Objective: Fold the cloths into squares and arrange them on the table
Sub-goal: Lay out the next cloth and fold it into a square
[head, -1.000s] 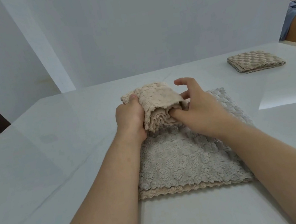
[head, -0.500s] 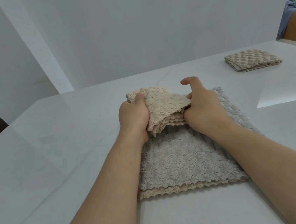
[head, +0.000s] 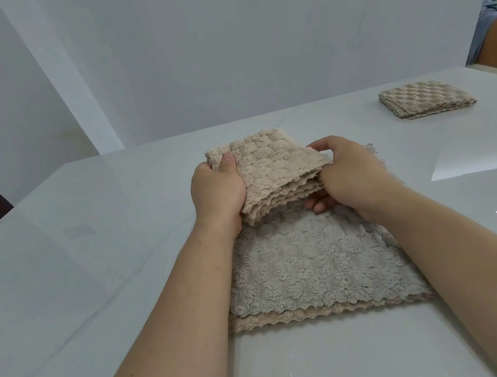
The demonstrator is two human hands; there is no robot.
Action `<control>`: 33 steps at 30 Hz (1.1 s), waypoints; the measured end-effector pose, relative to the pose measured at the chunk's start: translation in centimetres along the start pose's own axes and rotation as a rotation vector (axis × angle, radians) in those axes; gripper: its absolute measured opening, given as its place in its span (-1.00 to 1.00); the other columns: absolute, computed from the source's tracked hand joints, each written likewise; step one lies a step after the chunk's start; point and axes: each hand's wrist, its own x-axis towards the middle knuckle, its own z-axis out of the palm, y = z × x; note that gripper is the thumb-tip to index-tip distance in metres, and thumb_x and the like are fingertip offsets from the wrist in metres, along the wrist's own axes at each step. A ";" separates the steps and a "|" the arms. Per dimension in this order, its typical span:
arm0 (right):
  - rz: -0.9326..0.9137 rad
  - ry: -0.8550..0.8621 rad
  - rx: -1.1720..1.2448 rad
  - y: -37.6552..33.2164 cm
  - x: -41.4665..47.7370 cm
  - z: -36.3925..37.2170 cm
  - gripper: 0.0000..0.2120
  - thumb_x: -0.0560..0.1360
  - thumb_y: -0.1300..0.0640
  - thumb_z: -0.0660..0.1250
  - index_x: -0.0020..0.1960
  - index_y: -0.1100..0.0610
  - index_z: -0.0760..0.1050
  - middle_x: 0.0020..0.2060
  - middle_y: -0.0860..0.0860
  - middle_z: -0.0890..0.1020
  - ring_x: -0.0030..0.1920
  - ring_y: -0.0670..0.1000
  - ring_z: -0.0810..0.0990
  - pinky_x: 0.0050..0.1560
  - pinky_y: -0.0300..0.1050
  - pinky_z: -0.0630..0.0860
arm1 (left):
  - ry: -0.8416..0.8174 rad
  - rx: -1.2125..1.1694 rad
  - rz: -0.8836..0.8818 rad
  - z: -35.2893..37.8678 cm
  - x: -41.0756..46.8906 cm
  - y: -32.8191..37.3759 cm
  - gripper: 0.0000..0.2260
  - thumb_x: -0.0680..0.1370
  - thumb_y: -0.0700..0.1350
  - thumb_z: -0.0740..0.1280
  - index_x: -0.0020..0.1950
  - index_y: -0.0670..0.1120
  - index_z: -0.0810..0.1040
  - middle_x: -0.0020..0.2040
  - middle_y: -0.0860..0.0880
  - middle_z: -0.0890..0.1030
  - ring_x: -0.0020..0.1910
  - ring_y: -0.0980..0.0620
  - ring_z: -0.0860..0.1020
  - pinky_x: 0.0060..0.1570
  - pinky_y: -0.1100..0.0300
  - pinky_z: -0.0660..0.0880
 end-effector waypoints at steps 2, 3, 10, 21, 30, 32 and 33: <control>0.011 -0.077 0.138 0.1 0.2 0.0 -0.68 0.63 0.35 0.24 0.33 0.10 0.43 -0.20 0.22 0.74 -0.24 0.19 0.74 -0.29 0.02 0.68 | 0.001 -0.012 0.006 -0.1 0.2 0.0 -0.66 0.63 0.09 0.30 0.23 -0.15 0.54 0.11 -0.08 0.64 0.11 -0.12 0.62 0.19 -0.07 0.57; 0.015 -0.119 0.202 0.1 0.3 0.0 -0.66 0.62 0.35 0.28 0.35 0.13 0.43 -0.12 0.23 0.74 -0.16 0.20 0.75 -0.21 0.03 0.69 | -0.007 -0.036 0.005 -0.2 0.2 0.1 -0.68 0.62 0.09 0.31 0.20 -0.14 0.55 0.08 -0.07 0.65 0.08 -0.11 0.63 0.16 -0.07 0.58; 0.068 -0.553 0.544 -0.1 0.2 -2.5 -0.05 0.32 0.59 0.31 0.57 -0.05 0.21 0.31 0.38 0.54 0.21 0.32 0.64 0.18 0.21 0.61 | -0.009 -0.080 0.040 -0.7 0.0 0.7 -0.59 0.58 0.17 0.30 0.26 -0.10 0.53 0.14 -0.03 0.64 0.12 -0.08 0.62 0.18 -0.12 0.58; 0.184 -0.156 0.337 -0.4 0.8 -1.2 -0.44 0.54 -0.33 0.30 0.18 0.15 0.60 -0.04 0.09 0.76 -0.03 0.15 0.75 0.03 0.09 0.66 | -0.134 0.117 0.379 0.2 -2.6 1.9 -0.73 0.65 0.12 0.27 0.17 -0.04 0.58 0.00 0.11 0.65 0.02 0.14 0.61 0.09 0.14 0.54; -0.215 0.236 -0.384 -0.1 0.5 -0.9 -0.55 0.64 -0.29 0.11 -0.02 0.12 0.34 -0.31 -0.05 0.41 -0.21 0.07 0.44 -0.25 -0.07 0.25 | -0.122 0.247 0.330 0.7 -2.5 1.1 -0.52 0.67 0.08 0.26 0.49 -0.20 0.40 0.41 -0.09 0.51 0.36 0.04 0.44 0.12 0.40 0.22; -0.238 0.255 -0.393 -0.1 0.6 -1.0 -0.56 0.64 -0.28 0.11 -0.02 0.13 0.33 -0.31 -0.06 0.39 -0.24 0.04 0.41 -0.31 -0.08 0.21 | -0.140 0.206 0.275 0.9 -2.5 1.0 -0.55 0.65 0.13 0.28 0.41 -0.15 0.48 0.34 -0.08 0.57 0.33 -0.07 0.52 0.33 0.20 0.37; -0.237 0.265 -0.393 -0.2 0.7 -1.0 -0.56 0.64 -0.27 0.12 -0.02 0.14 0.32 -0.31 -0.05 0.39 -0.26 0.01 0.40 -0.35 -0.11 0.19 | -0.162 0.163 0.236 1.0 -2.4 1.0 -0.60 0.63 0.14 0.29 0.31 -0.11 0.55 0.25 -0.06 0.63 0.24 -0.08 0.59 0.33 0.04 0.46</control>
